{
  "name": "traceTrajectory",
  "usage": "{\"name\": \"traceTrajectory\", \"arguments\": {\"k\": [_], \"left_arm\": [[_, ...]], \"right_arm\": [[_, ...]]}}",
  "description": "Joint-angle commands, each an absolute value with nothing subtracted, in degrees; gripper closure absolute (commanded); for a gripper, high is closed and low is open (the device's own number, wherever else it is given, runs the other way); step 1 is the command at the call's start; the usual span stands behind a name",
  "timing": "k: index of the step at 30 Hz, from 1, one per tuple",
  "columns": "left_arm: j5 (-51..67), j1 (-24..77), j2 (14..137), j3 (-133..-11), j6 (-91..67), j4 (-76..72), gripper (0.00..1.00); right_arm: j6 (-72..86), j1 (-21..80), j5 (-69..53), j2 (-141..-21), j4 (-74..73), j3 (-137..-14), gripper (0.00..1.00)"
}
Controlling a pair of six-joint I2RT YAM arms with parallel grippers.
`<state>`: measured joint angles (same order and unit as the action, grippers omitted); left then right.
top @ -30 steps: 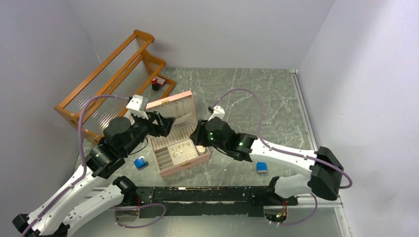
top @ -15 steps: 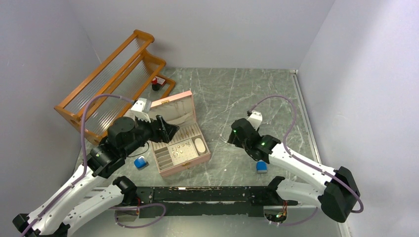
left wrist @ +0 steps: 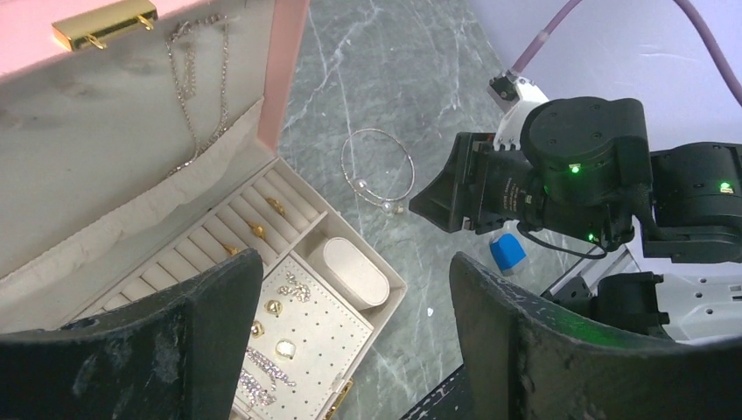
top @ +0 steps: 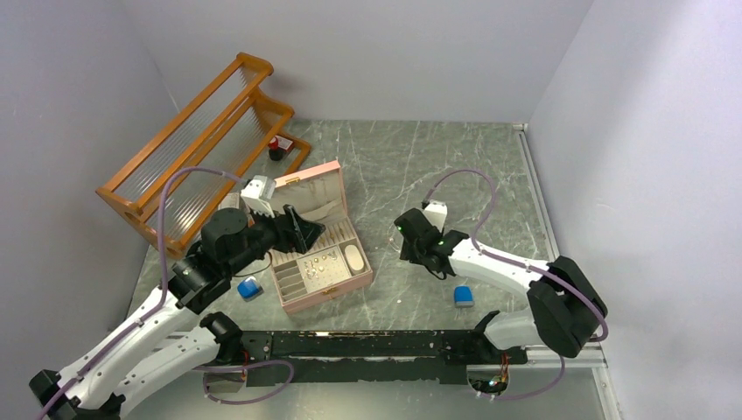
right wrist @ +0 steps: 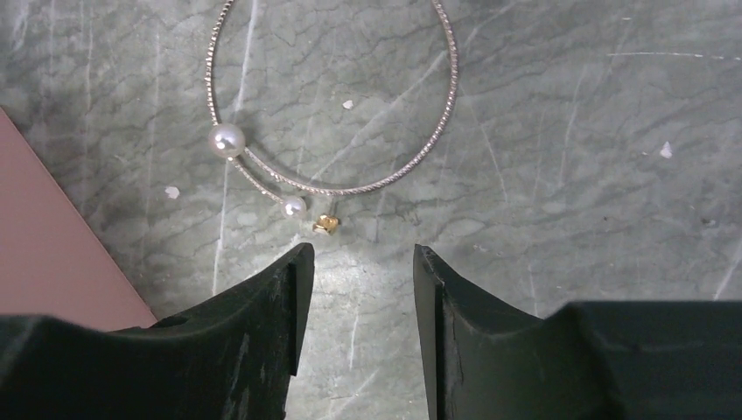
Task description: Organize the mixed jewelry
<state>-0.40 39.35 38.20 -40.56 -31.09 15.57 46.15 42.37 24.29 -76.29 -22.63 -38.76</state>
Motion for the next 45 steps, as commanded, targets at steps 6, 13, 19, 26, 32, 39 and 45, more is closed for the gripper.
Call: {"name": "traceTrajectory", "arguments": {"k": [6, 13, 19, 26, 32, 39, 45], "left_arm": [[0.49, 39.02, 40.29, -39.99, -29.53, 10.81, 0.18], [0.09, 39.08, 40.37, -39.27, -28.97, 10.99, 0.18], [0.09, 39.08, 40.0, -39.09, -28.48, 10.76, 0.18], [0.11, 39.07, 40.17, -39.2, -28.65, 11.24, 0.18], [0.09, 39.03, 39.86, -39.02, -28.83, 11.38, 0.19], [0.09, 38.99, 39.75, -38.94, -29.13, 11.34, 0.19], [0.09, 39.05, 39.82, -38.94, -29.09, 11.6, 0.19]], "right_arm": [[43.79, 41.96, 23.57, -81.21, -17.66, -41.15, 0.51], [42.9, 41.94, 23.77, -83.81, -17.08, -42.17, 0.7], [42.29, 41.92, 23.6, -83.85, -17.08, -42.41, 0.69], [41.76, 41.77, 23.19, -84.36, -17.39, -42.29, 0.69], [41.57, 41.77, 22.91, -83.56, -18.32, -42.22, 0.77], [41.07, 41.83, 22.63, -82.8, -19.14, -41.72, 0.78], [40.83, 41.83, 21.38, -82.39, -19.28, -40.88, 0.8]]}}
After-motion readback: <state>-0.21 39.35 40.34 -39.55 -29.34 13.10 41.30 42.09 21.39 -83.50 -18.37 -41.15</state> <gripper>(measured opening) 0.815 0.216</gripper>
